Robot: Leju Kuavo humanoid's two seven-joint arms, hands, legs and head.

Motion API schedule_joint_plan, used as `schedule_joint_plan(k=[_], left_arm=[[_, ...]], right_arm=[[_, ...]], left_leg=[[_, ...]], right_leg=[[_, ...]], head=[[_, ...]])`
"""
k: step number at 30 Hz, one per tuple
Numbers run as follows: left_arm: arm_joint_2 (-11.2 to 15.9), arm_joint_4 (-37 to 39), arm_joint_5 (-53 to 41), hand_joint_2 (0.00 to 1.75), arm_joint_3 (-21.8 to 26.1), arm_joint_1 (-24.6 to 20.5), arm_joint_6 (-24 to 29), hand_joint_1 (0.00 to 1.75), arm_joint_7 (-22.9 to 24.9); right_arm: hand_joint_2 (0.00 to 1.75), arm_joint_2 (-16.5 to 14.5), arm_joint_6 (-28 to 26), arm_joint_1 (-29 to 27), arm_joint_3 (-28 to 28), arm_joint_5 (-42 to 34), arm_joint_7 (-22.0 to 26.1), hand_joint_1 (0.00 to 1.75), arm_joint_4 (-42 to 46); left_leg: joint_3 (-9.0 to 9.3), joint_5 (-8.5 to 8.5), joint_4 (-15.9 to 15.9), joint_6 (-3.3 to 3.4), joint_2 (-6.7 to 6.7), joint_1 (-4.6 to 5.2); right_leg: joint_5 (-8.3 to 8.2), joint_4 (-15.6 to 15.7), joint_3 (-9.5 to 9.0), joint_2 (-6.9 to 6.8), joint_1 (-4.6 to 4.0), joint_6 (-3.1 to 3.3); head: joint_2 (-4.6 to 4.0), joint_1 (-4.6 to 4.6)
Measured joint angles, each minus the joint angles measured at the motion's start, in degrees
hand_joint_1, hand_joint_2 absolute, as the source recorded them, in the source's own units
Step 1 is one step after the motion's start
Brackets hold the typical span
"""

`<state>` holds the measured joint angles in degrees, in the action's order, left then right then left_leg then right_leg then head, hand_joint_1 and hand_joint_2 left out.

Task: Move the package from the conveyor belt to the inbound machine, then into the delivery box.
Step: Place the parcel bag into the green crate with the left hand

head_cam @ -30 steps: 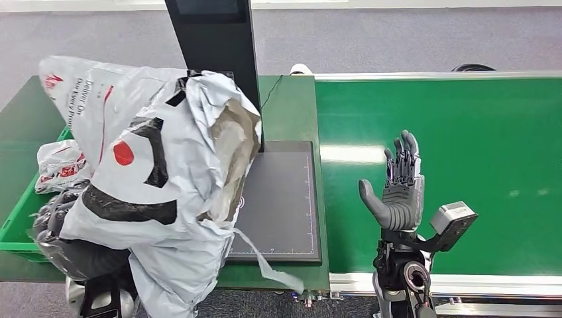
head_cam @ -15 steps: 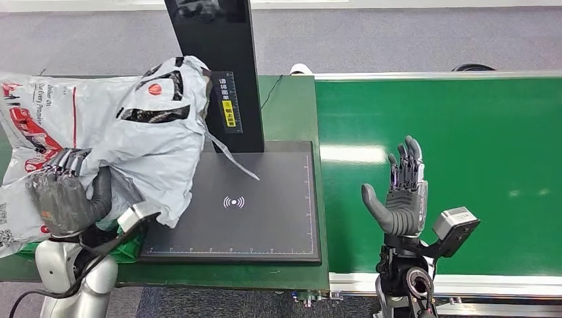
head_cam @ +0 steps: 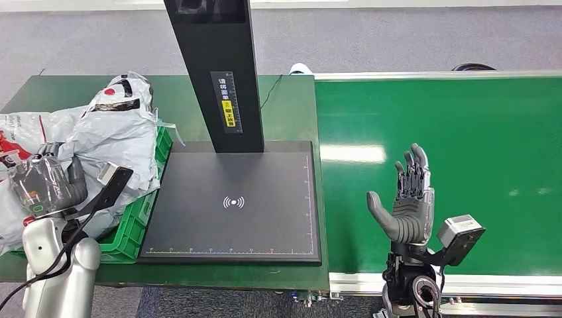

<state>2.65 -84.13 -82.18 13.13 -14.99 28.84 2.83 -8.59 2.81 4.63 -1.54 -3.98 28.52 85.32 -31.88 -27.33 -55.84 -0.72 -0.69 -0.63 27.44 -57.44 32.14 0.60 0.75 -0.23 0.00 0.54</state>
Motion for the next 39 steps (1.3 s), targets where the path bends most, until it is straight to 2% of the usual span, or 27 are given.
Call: schedule_joint_plan(k=[8,23,28,32,35,39], left_arm=[[0.3,1.9,0.6,1.75,2.8,-0.4,0.7,1.75,0.2],[0.4,2.8,2.3,1.75,3.8,-0.6,1.6,1.75,-0.1],[0.9,6.0,4.1,1.75,5.7,-2.0,1.3,1.75,-0.7],[1.6,10.5,4.0,1.75,6.8,-4.0,-2.0,0.00,-0.3],[1.7,14.1,4.2,1.75,6.9,-5.4,-6.5,0.00,-0.4],[2.0,17.8,4.5,1.75,6.7,-6.9,-7.2,0.00,-0.1]], right_arm=[[1.75,-0.3,0.1,-0.6,0.5,0.5,0.0,0.00,0.3],[1.75,-0.4,0.1,-0.6,0.9,1.3,0.1,0.00,0.3],[1.75,-0.4,0.1,-0.7,0.9,1.7,0.2,0.00,0.3],[1.75,-0.3,0.4,-0.6,0.8,1.7,0.2,0.00,0.3],[1.75,-0.3,0.7,-0.5,0.8,1.7,0.2,0.00,0.3],[1.75,-0.4,1.0,-0.4,0.8,1.7,-0.1,0.00,0.3]], left_leg=[[0.00,0.00,0.0,0.00,0.00,0.00],[0.00,0.00,0.0,0.00,0.00,0.00],[0.00,0.00,0.0,0.00,-0.01,0.00],[0.01,0.01,0.0,0.00,-0.01,0.00],[0.01,0.01,0.0,0.00,-0.03,0.00],[0.02,0.02,0.0,0.00,-0.03,0.00]], right_leg=[[0.00,0.0,0.00,0.00,0.00,0.00],[0.00,0.0,0.00,0.00,0.00,0.00],[0.00,0.0,-0.01,-0.01,0.00,0.00],[0.00,0.0,-0.02,-0.01,0.00,0.00],[0.00,0.0,-0.05,-0.03,0.00,0.00],[0.00,0.0,-0.06,-0.03,0.01,0.00]], head=[[0.00,-0.01],[0.00,-0.01],[0.00,-0.01],[0.00,-0.01],[0.00,-0.01],[0.00,-0.01]])
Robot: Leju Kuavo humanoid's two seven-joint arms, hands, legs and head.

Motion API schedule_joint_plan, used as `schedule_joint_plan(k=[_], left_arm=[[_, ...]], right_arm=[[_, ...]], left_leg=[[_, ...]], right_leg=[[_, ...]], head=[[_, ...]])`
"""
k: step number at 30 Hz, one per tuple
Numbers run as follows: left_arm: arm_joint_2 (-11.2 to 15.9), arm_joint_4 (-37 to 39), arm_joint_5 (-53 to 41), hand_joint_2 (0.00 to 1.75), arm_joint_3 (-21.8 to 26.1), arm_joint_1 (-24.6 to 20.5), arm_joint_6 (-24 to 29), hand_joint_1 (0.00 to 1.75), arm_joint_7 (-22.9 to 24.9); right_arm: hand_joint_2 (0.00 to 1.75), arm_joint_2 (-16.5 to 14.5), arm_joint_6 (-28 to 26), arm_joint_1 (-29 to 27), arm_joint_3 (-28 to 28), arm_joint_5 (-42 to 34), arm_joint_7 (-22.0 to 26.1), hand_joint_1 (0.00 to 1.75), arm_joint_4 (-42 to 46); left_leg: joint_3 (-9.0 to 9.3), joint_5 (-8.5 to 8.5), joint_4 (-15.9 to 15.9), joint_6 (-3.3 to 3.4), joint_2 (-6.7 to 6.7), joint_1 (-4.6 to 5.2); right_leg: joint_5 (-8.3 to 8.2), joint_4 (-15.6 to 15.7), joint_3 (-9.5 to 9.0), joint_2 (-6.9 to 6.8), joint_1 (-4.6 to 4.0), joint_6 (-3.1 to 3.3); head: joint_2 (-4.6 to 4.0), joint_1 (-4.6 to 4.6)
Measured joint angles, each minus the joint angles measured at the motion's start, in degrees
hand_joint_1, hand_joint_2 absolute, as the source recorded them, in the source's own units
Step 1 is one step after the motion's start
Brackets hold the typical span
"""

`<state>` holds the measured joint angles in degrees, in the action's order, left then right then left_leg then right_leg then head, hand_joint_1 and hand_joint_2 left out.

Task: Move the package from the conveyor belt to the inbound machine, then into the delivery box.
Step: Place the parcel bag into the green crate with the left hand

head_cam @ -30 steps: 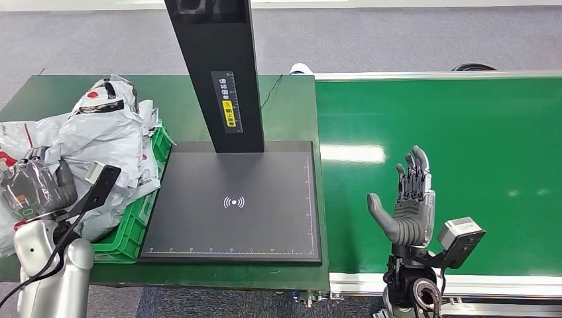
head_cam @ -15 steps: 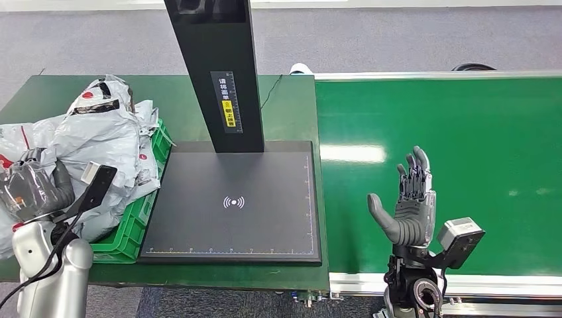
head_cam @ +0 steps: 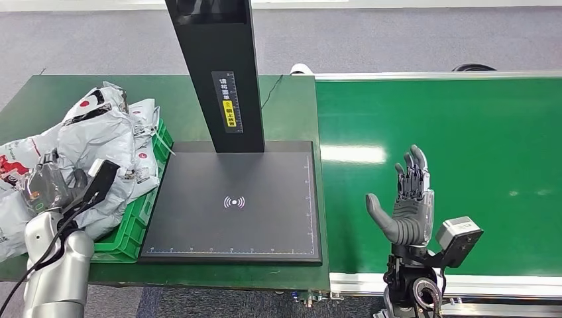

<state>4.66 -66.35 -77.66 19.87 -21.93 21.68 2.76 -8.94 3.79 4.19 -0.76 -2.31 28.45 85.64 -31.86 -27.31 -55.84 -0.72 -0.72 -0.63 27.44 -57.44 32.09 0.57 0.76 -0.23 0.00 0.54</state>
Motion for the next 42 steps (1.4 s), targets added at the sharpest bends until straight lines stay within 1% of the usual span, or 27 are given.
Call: schedule_joint_plan(k=[7,10,16,18,26,31,33,35,37,41,42], left_arm=[[0.6,3.0,-0.7,1.75,-1.1,-1.2,-0.7,0.00,-0.3],[0.6,3.5,1.3,1.75,-1.7,-1.2,-1.4,0.00,-1.9],[0.6,4.9,7.0,1.75,-3.0,-1.3,-5.5,0.00,-6.4],[0.6,5.4,8.2,1.75,-3.6,-1.3,-6.3,0.00,-7.1],[0.7,6.6,8.7,1.75,-4.8,-1.7,-7.0,0.00,-7.1],[1.1,7.9,6.0,1.75,-5.7,-2.8,-10.2,0.00,-3.9],[1.4,8.7,5.6,1.75,-6.1,-3.4,-10.8,0.00,-3.3],[1.6,9.1,5.8,1.75,-6.3,-3.5,-9.3,0.00,-3.3],[1.6,9.3,6.3,1.75,-6.3,-3.3,-5.8,0.00,-3.6],[1.6,7.6,7.1,0.00,-6.2,-1.6,4.8,0.00,-5.1],[1.6,6.6,7.8,0.00,-6.2,-1.1,7.5,0.00,-6.2]], right_arm=[[1.75,0.0,0.1,0.0,0.0,0.0,-0.1,0.00,0.0],[1.75,0.0,0.2,0.0,0.0,0.0,-0.1,0.00,0.0],[1.75,0.0,0.7,0.0,0.0,0.1,-0.3,0.00,0.0],[1.75,0.0,0.9,0.1,0.0,0.2,-0.3,0.00,0.0],[1.75,0.0,0.9,0.2,0.0,0.2,-0.6,0.00,0.0],[1.75,0.0,1.3,0.4,0.0,0.6,-0.7,0.00,-0.2],[1.75,0.0,1.5,0.7,0.0,0.8,-0.7,0.00,-0.3],[1.75,0.0,1.6,0.9,0.0,0.9,-0.7,0.00,-0.4],[1.75,0.0,1.6,0.9,0.0,0.9,-0.8,0.00,-0.4],[1.75,0.0,1.6,0.8,-0.1,0.9,-1.1,0.00,-0.4],[1.75,0.0,1.6,0.8,-0.1,0.9,-1.2,0.00,-0.4]], left_leg=[[0.03,0.00,0.0,0.00,0.00,0.00],[0.05,0.00,0.0,0.00,-0.02,0.00],[0.09,0.01,0.0,0.01,-0.11,0.01],[0.10,0.02,0.0,0.02,-0.19,0.01],[0.13,0.07,0.0,0.05,-0.36,0.02],[0.19,0.10,0.0,0.05,-0.55,0.02],[0.26,0.11,0.0,0.05,-0.59,0.02],[0.32,0.11,0.0,0.05,-0.59,0.02],[0.33,0.12,0.0,0.04,-0.58,0.01],[0.28,0.13,0.0,0.03,-0.41,0.01],[0.25,0.13,0.0,0.03,-0.36,0.01]], right_leg=[[0.00,0.0,-0.02,0.00,0.00,0.00],[0.00,0.0,-0.05,-0.01,0.00,0.00],[0.00,0.0,-0.13,-0.09,0.01,0.00],[0.00,0.0,-0.16,-0.17,0.01,0.00],[0.01,0.0,-0.27,-0.41,0.02,0.00],[0.01,0.0,-0.38,-0.55,0.02,0.00],[0.02,0.0,-0.47,-0.57,0.02,0.00],[0.02,0.0,-0.52,-0.58,0.02,0.00],[0.02,0.0,-0.52,-0.57,0.01,0.00],[0.01,0.0,-0.43,-0.49,0.00,0.00],[0.00,0.0,-0.39,-0.47,0.00,0.00]], head=[[0.00,0.01],[0.00,0.01],[0.00,0.00],[0.00,0.01],[0.00,0.01],[0.00,0.00],[0.00,0.00],[0.00,0.01],[0.00,0.01],[0.00,0.00],[0.00,0.00]])
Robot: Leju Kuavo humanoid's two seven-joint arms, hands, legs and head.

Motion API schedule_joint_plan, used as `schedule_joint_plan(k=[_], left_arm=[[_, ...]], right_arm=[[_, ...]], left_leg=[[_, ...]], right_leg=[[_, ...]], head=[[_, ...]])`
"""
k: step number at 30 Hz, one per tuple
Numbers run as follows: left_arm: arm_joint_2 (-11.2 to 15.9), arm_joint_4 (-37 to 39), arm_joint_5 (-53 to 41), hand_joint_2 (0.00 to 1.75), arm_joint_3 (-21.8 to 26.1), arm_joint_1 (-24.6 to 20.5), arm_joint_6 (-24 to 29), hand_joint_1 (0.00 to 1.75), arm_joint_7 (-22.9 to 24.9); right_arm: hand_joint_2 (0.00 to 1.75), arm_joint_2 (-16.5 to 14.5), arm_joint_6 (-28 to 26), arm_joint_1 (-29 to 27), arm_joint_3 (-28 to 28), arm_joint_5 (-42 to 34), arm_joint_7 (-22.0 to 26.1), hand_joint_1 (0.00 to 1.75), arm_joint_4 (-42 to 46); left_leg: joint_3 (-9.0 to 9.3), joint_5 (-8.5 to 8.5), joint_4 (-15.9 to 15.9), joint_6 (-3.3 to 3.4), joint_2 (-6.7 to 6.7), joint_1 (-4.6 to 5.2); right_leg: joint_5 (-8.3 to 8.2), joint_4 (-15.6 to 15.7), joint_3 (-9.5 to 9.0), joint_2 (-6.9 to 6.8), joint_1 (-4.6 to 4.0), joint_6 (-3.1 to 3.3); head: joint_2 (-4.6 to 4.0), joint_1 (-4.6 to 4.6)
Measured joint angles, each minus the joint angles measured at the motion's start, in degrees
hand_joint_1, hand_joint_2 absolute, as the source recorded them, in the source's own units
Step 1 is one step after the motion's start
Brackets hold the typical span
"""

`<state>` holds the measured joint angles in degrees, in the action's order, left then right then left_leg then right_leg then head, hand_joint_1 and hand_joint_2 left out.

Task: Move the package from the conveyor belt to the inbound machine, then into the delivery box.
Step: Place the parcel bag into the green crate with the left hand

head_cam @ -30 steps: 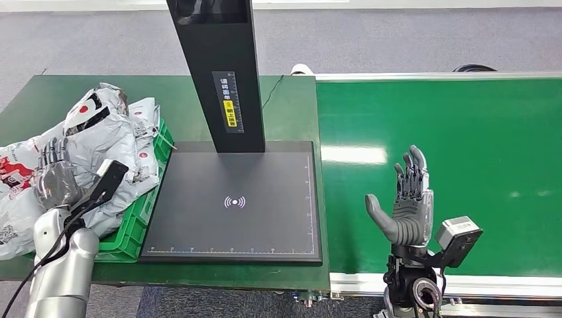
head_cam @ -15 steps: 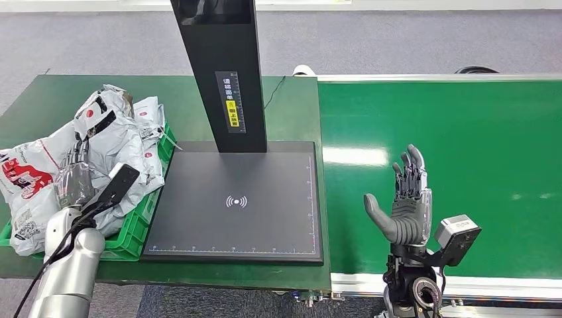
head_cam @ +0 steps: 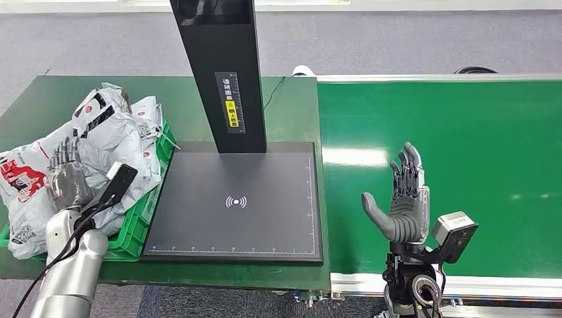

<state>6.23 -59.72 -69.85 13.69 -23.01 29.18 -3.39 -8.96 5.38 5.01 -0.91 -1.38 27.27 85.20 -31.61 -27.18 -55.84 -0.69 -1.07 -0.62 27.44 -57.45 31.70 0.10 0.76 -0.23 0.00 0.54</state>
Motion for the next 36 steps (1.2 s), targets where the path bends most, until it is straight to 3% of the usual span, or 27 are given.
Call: schedule_joint_plan(k=[3,6,10,14,20,24,28,29,32,33,35,36], left_arm=[[-0.2,-3.4,3.6,0.00,0.2,1.5,7.1,0.00,-5.2],[-1.1,-7.3,5.8,0.00,1.1,2.8,9.9,0.00,-11.4],[-3.0,-11.8,7.1,0.00,3.4,3.7,9.9,0.00,-17.5],[-4.4,-15.2,9.5,0.00,4.6,4.5,9.9,0.00,-19.5],[-5.2,-19.6,27.2,0.00,2.7,6.8,8.3,0.00,-24.3],[-5.4,-21.4,29.1,0.00,1.4,7.8,7.7,0.00,-25.2],[-5.6,-23.4,37.9,0.00,0.0,8.8,2.7,0.00,-29.3],[-5.8,-24.3,41.9,0.44,-0.7,9.4,0.3,0.00,-30.9],[-6.8,-28.4,53.3,0.44,-3.5,11.7,-8.0,0.00,-34.0],[-7.2,-29.9,55.9,0.00,-4.8,12.8,-10.5,0.00,-34.3],[-7.9,-32.5,58.9,0.00,-7.6,14.8,-14.9,0.00,-34.6],[-8.2,-33.3,60.1,0.44,-9.1,15.8,-17.2,0.00,-34.6]], right_arm=[[1.75,0.0,-0.3,0.0,-0.4,-0.3,-0.1,0.00,0.0],[1.75,0.1,-0.9,0.1,-0.9,-0.8,0.0,0.00,0.0],[1.75,0.1,-1.5,0.1,-1.6,-1.3,0.3,0.00,0.0],[1.75,0.2,-1.7,0.1,-2.0,-1.4,0.4,0.00,-0.1],[1.75,0.2,-1.8,0.3,-2.2,-1.4,0.5,0.00,-0.3],[1.75,0.3,-1.8,0.6,-2.3,-1.4,0.5,0.00,-0.5],[1.75,0.4,-1.8,1.0,-2.4,-1.5,0.9,0.00,-0.8],[1.75,0.4,-1.8,1.3,-2.4,-1.5,1.1,0.00,-1.0],[1.75,0.6,-1.3,2.2,-2.9,-1.5,1.1,0.00,-1.6],[1.75,0.7,-1.2,2.5,-3.2,-1.5,0.9,0.00,-1.9],[1.75,0.8,-1.1,2.9,-3.6,-1.4,0.4,0.00,-2.6],[1.75,0.8,-1.1,3.0,-3.9,-1.4,0.0,0.00,-2.9]], left_leg=[[-0.11,-0.01,0.0,0.00,0.06,0.00],[-0.23,-0.02,0.0,-0.01,0.07,0.00],[-0.27,-0.02,0.0,-0.01,0.09,0.00],[-0.27,-0.02,0.0,-0.01,0.09,0.00],[-0.28,-0.03,0.0,-0.01,0.08,0.00],[-0.29,-0.03,0.0,0.00,0.10,0.00],[-0.28,-0.03,0.0,0.00,0.11,0.00],[-0.28,-0.03,0.0,0.00,0.11,0.00],[-0.29,-0.04,0.0,0.00,0.11,0.00],[-0.29,-0.04,0.0,0.00,0.11,0.00],[-0.30,-0.06,0.0,-0.01,0.10,0.01],[-0.31,-0.07,0.0,-0.02,0.10,0.01]], right_leg=[[0.00,0.0,0.13,0.06,0.00,0.00],[0.01,0.0,0.25,0.07,0.00,0.00],[0.01,0.0,0.30,0.08,0.00,0.00],[0.01,0.0,0.30,0.09,0.00,0.00],[0.01,0.0,0.31,0.09,0.00,0.00],[0.01,0.0,0.31,0.10,0.00,0.00],[0.00,0.0,0.31,0.11,0.00,0.00],[0.00,0.0,0.31,0.11,0.00,0.00],[0.01,0.0,0.32,0.11,0.00,0.00],[0.01,0.0,0.32,0.11,0.01,-0.01],[0.01,0.0,0.33,0.11,0.02,-0.01],[0.01,0.0,0.34,0.11,0.02,-0.01]], head=[[0.00,0.01],[0.00,0.00],[0.00,-0.01],[0.00,0.00],[0.00,-0.01],[0.00,0.00],[0.00,0.00],[0.00,0.00],[0.00,0.00],[0.00,0.00],[0.00,0.01],[0.00,0.00]])
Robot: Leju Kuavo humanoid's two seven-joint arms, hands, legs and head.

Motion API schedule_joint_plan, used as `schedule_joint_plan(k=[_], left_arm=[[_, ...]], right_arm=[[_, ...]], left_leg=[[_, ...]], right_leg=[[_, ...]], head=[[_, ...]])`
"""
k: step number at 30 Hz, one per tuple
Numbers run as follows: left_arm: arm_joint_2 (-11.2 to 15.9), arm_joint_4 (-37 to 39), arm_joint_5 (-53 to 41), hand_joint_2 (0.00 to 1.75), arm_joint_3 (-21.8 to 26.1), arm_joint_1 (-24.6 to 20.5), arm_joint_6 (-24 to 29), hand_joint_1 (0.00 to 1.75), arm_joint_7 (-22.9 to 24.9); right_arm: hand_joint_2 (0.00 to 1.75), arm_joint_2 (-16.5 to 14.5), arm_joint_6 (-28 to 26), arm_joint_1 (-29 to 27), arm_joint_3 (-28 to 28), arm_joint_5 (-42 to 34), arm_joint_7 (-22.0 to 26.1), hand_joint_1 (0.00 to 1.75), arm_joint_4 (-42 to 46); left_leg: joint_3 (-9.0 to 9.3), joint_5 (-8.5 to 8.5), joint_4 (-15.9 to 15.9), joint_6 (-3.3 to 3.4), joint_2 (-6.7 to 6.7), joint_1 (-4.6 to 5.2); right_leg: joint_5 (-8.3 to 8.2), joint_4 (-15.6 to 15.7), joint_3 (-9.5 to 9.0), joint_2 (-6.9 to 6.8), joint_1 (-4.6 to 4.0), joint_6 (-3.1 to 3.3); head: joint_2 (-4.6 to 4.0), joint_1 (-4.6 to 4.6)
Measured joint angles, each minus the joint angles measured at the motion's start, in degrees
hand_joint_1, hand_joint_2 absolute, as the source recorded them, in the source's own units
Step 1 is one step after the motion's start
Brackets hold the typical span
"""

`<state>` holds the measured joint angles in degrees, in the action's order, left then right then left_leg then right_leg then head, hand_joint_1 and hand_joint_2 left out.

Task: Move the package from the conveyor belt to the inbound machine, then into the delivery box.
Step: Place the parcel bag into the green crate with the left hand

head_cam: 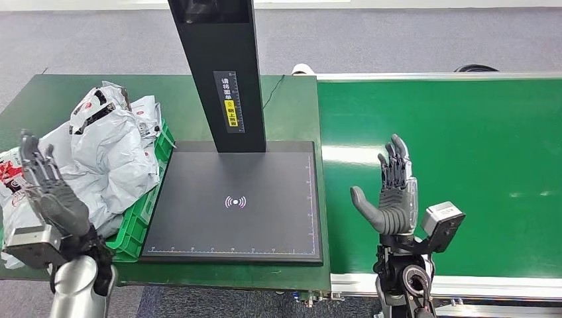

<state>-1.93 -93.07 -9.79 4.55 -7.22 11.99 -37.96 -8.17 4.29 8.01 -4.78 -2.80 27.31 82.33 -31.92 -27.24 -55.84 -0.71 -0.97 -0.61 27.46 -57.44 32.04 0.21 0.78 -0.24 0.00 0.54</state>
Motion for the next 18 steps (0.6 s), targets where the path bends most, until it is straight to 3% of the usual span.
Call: schedule_joint_plan(k=[3,10,18], left_arm=[[-0.8,-1.1,4.0,1.75,-4.4,2.1,-7.0,0.00,1.2],[-4.1,3.4,9.4,1.75,-13.7,5.0,-16.9,0.00,4.2],[-5.9,10.9,8.1,1.75,-18.4,5.4,-18.0,0.00,8.0]], right_arm=[[1.75,0.0,0.0,0.1,-0.7,0.0,-1.0,0.00,-1.0],[1.75,-0.1,0.3,0.2,-2.2,-0.4,-2.8,0.00,-3.5],[1.75,-0.2,1.0,0.1,-4.1,-0.4,-6.8,0.00,-6.9]], left_leg=[[0.00,-0.01,0.0,-0.01,0.00,0.00],[0.00,-0.01,0.0,-0.01,0.01,0.00],[-0.01,-0.02,0.0,-0.01,0.02,-0.01]], right_leg=[[0.00,0.0,0.01,0.00,0.00,0.00],[0.00,0.0,0.02,0.04,0.00,0.00],[0.00,0.0,0.04,0.07,0.00,0.00]], head=[[0.00,0.00],[0.00,0.00],[0.00,0.01]])
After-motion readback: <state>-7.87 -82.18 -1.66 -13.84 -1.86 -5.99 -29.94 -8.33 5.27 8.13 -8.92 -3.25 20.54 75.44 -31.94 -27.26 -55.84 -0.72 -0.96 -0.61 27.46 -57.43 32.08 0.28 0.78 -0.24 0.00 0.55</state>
